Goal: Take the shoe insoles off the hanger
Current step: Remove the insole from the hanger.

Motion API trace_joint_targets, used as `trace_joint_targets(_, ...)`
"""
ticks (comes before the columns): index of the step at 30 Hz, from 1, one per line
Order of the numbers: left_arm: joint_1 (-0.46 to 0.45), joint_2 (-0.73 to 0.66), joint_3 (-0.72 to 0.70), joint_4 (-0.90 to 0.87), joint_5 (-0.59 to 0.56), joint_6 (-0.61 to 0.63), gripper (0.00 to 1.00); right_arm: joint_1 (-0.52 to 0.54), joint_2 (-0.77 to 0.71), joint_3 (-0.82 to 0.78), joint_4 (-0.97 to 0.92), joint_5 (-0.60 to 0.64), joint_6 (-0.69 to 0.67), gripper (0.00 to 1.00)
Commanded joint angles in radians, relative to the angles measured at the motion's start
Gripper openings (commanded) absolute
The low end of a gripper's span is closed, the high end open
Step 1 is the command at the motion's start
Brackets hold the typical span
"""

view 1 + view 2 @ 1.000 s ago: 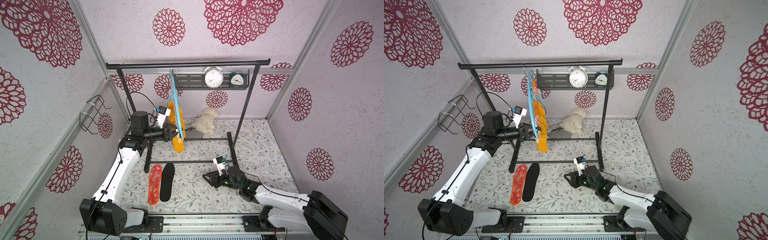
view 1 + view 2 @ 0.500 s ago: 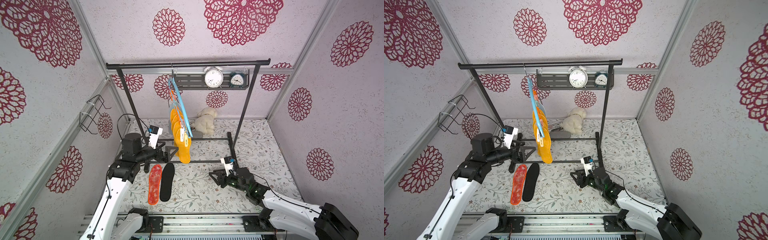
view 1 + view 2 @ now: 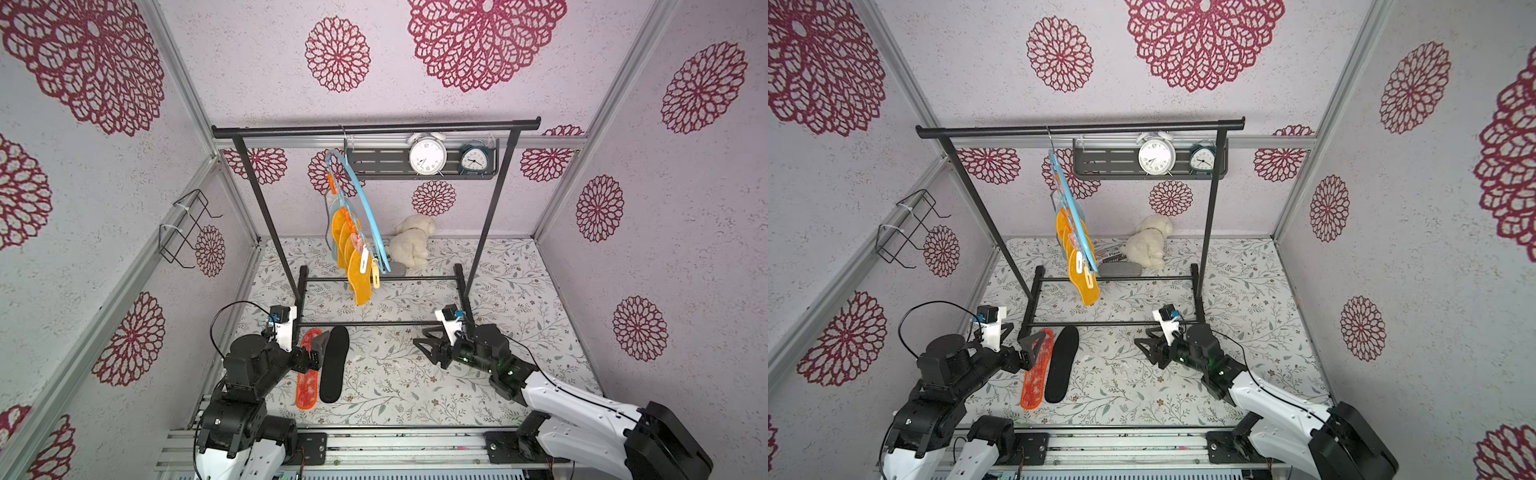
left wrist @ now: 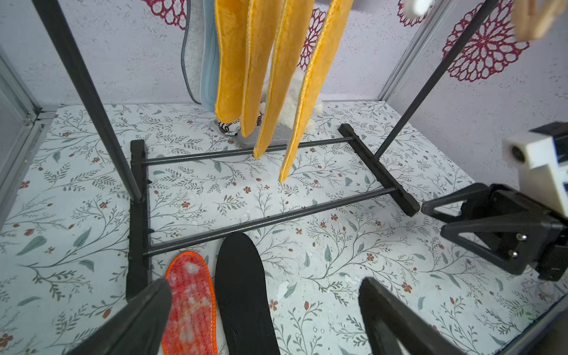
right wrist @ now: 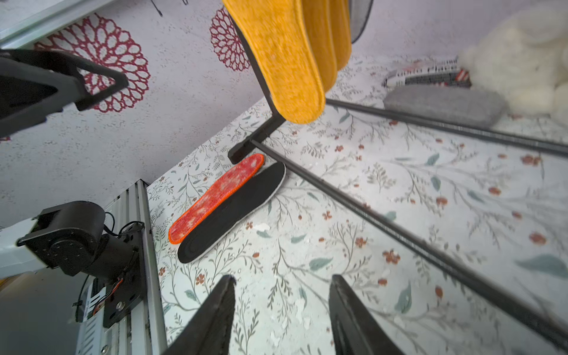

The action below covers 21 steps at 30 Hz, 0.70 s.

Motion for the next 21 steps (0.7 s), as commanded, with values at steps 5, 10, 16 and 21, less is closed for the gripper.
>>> trace_joint_targets(5,0.006,0.015,0.000,0.030,0.004,-0.004,1.00,-0.097,0.246,0.311,0.112,-0.174,-0.190,0.56)
trace_joint_targets(10,0.005,0.011,0.000,0.031,0.004,-0.003,0.99,-0.128,0.399,0.508,0.121,-0.239,-0.219,0.60)
trace_joint_targets(16,0.005,0.016,-0.001,0.033,0.025,-0.002,0.98,-0.132,0.528,0.663,0.151,-0.305,-0.217,0.69)
trace_joint_targets(21,0.005,0.029,0.000,0.035,0.045,0.000,0.98,-0.128,0.594,0.725,0.233,-0.450,-0.142,0.68)
